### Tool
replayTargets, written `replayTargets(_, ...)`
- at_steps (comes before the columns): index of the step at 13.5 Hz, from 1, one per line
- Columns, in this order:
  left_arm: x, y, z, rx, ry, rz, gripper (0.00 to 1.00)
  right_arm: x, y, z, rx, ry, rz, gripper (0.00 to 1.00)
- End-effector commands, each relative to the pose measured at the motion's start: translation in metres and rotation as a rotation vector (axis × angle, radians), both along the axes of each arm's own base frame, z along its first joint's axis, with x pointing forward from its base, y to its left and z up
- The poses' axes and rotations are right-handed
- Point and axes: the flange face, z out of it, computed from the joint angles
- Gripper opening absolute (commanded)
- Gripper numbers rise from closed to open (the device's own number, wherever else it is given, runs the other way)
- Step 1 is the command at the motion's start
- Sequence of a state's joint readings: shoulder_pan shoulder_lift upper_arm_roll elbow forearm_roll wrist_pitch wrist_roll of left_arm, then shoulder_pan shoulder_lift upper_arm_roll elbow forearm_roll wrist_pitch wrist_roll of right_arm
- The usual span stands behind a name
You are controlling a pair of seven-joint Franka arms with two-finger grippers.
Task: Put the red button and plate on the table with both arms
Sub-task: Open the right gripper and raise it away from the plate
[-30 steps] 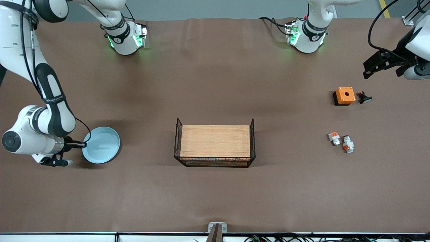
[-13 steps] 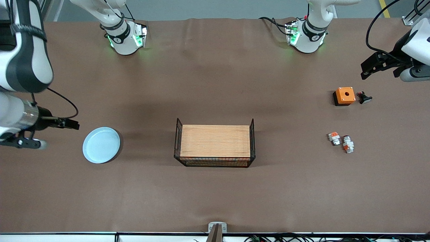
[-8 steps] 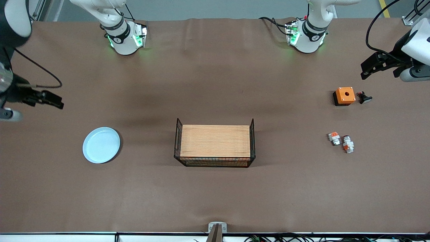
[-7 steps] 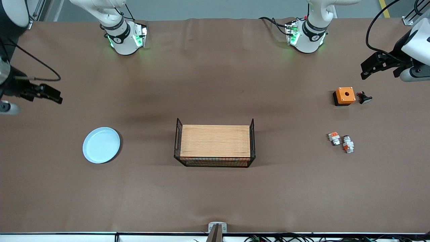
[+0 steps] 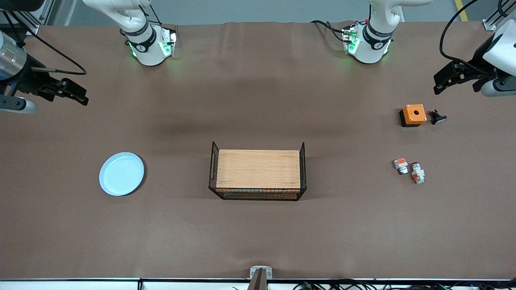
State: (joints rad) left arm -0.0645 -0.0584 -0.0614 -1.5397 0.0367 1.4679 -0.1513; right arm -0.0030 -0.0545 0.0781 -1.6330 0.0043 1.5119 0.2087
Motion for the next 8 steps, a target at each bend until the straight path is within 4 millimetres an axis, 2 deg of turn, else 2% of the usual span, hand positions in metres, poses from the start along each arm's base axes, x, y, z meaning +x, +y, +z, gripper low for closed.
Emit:
replayTargets(1,-0.006,0.0,0.006,-0.015,-0.002,-0.019,0.99,-0.005,-0.001,0.016,0.016,-0.044,-0.011,1.0)
replayTargets(4,-0.005,0.0,0.006,-0.016,-0.005,-0.02,0.99,0.004,-0.011,0.036,0.003,-0.105,-0.019,1.0)
replayTargets(6,-0.005,-0.001,0.006,-0.015,-0.003,-0.022,0.99,0.018,-0.027,0.038,0.011,-0.143,-0.045,1.0)
replayTargets(8,-0.005,0.0,0.006,-0.015,-0.002,-0.02,0.99,0.026,-0.031,0.034,0.011,-0.139,-0.05,1.0)
